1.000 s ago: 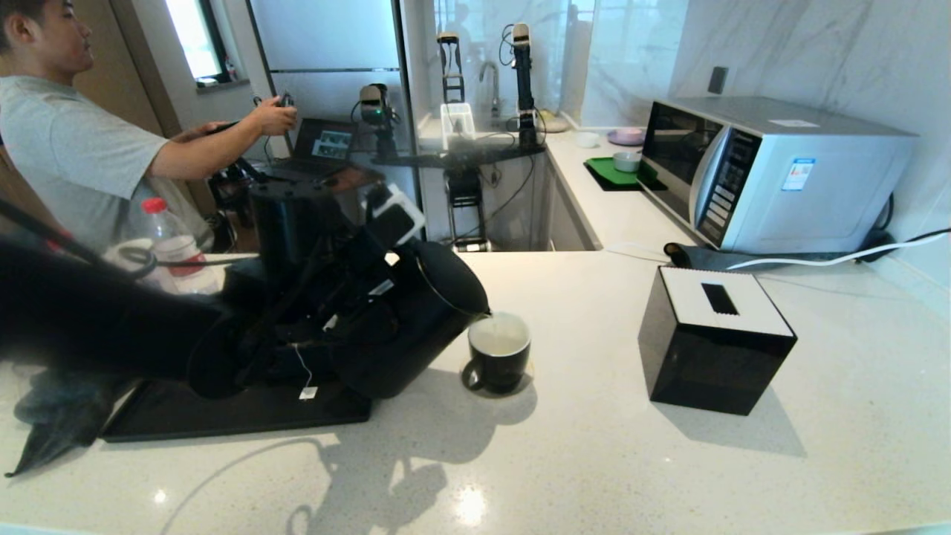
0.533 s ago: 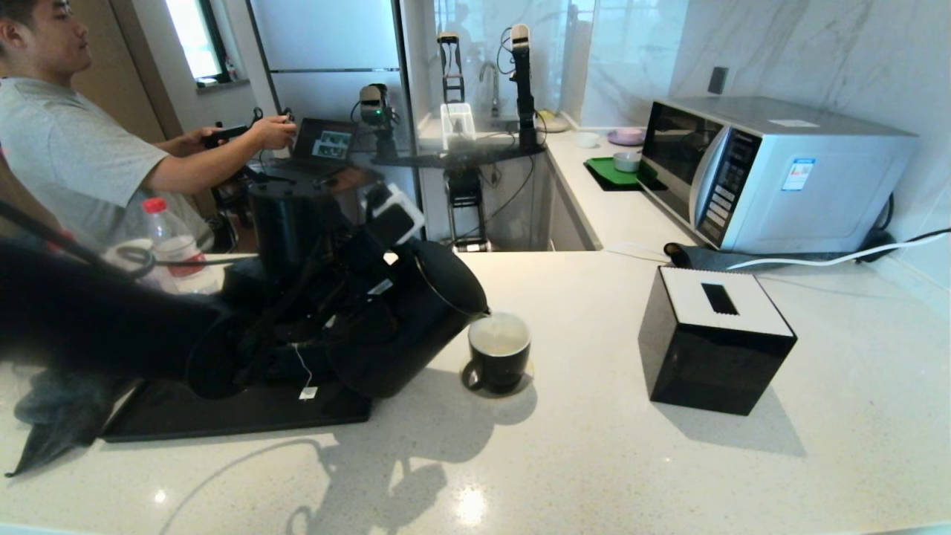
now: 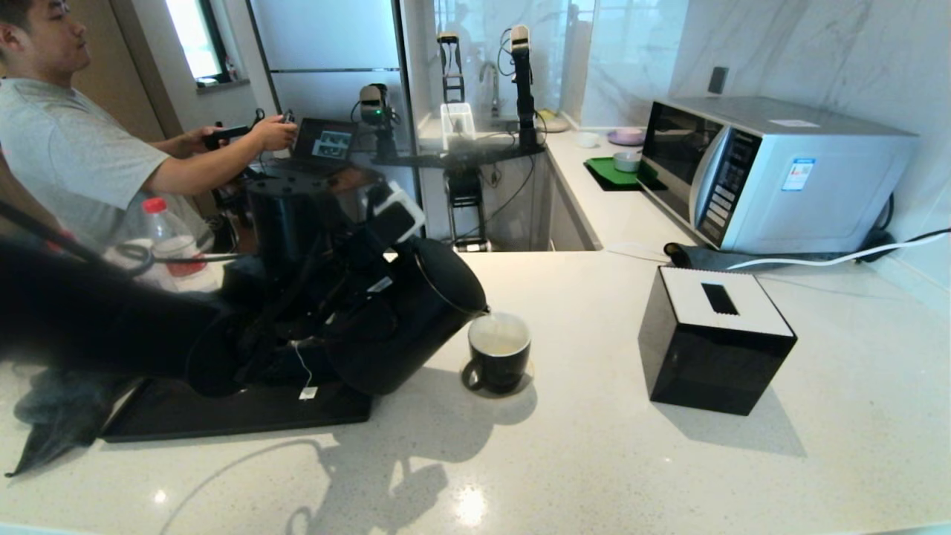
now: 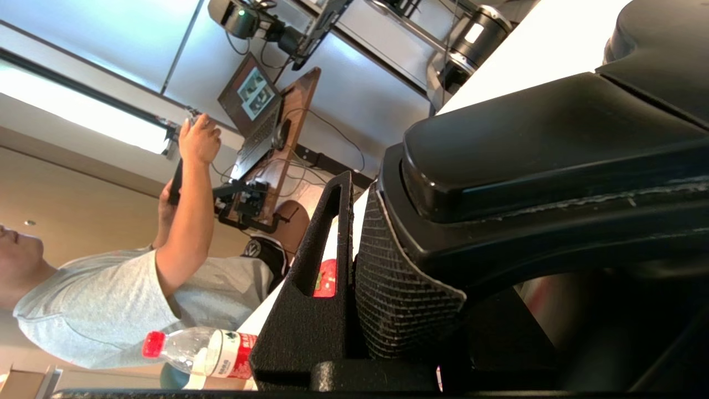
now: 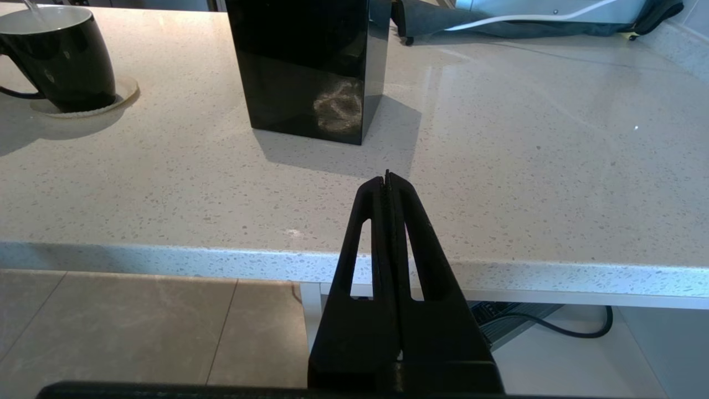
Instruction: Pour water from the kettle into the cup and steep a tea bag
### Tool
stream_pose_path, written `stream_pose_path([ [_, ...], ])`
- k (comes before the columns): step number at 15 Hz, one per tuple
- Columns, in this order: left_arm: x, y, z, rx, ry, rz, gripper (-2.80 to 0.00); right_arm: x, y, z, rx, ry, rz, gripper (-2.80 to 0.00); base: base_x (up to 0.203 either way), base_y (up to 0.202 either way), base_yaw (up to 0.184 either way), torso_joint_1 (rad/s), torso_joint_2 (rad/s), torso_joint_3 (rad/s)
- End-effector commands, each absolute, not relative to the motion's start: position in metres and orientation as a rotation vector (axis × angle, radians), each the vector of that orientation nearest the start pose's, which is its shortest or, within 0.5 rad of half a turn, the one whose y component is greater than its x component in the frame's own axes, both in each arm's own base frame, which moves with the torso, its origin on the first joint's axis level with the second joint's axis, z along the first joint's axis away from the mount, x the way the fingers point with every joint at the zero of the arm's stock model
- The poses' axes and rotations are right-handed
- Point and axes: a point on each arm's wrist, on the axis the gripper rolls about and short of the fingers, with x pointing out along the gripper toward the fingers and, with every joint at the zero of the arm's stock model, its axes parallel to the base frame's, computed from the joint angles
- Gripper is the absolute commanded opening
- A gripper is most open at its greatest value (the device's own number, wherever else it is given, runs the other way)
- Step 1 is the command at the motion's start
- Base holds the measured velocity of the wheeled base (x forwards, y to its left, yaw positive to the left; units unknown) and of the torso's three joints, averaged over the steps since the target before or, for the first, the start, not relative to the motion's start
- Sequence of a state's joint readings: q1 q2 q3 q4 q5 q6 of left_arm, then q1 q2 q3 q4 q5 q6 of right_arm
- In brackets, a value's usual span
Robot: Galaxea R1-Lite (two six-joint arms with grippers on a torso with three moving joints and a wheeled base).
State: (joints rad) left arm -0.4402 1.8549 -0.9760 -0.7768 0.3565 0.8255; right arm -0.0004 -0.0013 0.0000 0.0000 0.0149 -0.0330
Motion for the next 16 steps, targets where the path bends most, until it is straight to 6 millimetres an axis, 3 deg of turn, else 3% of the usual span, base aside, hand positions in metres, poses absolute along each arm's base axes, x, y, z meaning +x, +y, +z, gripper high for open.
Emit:
stream_pose_path([
  [1,0.3239,-0.1438,0.1921,0.867,0.051,-0.112,-2.80,-0.0228,0.0003,0.0755,-0.034,0.000,0.015,-2.80,0.000,0.000,0.000,0.000,0.00,0.000],
  [16,0.3232,-0.1475,0.1901,0.859,0.045,-0.124,-2.80,-0.0228,0.0004,0.0755,-0.034,0.000,0.015,-2.80,0.000,0.000,0.000,0.000,0.00,0.000],
])
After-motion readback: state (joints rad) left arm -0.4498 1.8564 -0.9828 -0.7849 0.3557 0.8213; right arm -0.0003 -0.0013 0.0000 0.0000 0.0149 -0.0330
